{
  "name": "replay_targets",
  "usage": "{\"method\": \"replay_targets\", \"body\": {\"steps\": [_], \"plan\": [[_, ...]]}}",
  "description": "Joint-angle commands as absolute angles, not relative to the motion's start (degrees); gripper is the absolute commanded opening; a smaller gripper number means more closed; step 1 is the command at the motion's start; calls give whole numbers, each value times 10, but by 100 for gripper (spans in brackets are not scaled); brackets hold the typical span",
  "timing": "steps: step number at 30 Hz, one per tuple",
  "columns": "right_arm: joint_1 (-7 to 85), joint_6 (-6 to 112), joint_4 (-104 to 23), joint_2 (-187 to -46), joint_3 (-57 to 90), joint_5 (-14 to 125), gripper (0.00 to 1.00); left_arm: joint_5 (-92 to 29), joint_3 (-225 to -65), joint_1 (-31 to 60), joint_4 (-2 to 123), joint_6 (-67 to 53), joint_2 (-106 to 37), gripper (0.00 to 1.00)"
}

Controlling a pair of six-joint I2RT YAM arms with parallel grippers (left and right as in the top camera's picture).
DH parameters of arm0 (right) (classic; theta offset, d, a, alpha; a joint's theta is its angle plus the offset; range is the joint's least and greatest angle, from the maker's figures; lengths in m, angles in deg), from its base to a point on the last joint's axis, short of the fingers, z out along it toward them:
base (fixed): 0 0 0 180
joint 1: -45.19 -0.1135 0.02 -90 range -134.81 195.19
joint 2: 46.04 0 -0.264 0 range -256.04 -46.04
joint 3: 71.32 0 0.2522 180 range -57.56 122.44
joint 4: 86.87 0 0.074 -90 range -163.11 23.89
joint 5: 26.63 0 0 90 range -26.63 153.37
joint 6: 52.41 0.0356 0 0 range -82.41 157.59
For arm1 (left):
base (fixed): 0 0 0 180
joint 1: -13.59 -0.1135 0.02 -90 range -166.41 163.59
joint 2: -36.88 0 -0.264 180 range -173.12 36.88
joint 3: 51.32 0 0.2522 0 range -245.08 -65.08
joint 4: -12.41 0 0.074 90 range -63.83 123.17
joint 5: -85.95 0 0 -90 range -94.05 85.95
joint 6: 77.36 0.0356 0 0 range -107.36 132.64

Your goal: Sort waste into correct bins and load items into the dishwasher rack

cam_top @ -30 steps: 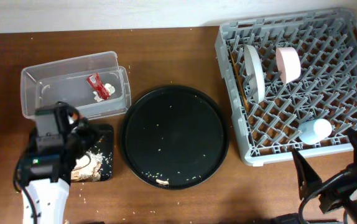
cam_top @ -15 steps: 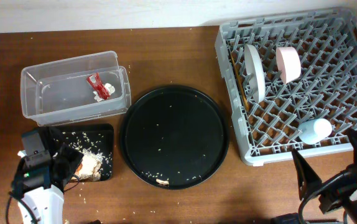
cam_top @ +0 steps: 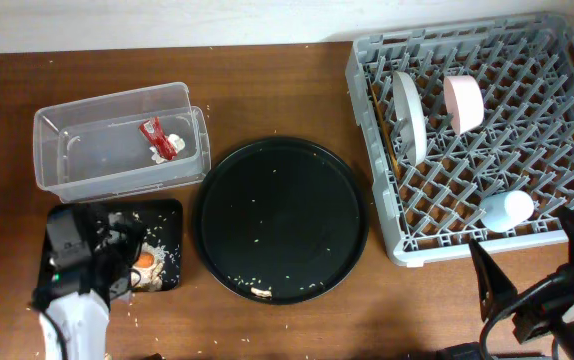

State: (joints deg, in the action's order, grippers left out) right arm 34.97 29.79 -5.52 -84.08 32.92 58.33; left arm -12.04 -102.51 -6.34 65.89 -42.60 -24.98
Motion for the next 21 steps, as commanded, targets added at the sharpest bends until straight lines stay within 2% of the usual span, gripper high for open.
{"method": "replay_targets", "body": {"steps": [1,2,5,9,14,17,19,21], "plan": [[347,294,-56,-840,330,585,98,-157,-1086,-34,693,-344,-151,99],[347,294,-56,-840,330,585,98,-148,-1104,-14,708,-337,-141,99],[347,294,-56,-840,330,585,98,-50,-1204,156,737,-296,-169,99],[347,294,-56,-840,330,585,98,50,-1353,334,739,-206,-341,99],[347,294,-56,-840,330,585,98,54,-1539,365,764,-85,-494,99],[347,294,-56,-840,330,585,98,28,-1540,367,782,-72,-495,99],[347,294,-56,-840,330,585,98,-52,-1540,368,813,-72,-495,99],[347,294,-56,-840,330,585,98,-64,-1540,368,834,-72,-494,99]]}}
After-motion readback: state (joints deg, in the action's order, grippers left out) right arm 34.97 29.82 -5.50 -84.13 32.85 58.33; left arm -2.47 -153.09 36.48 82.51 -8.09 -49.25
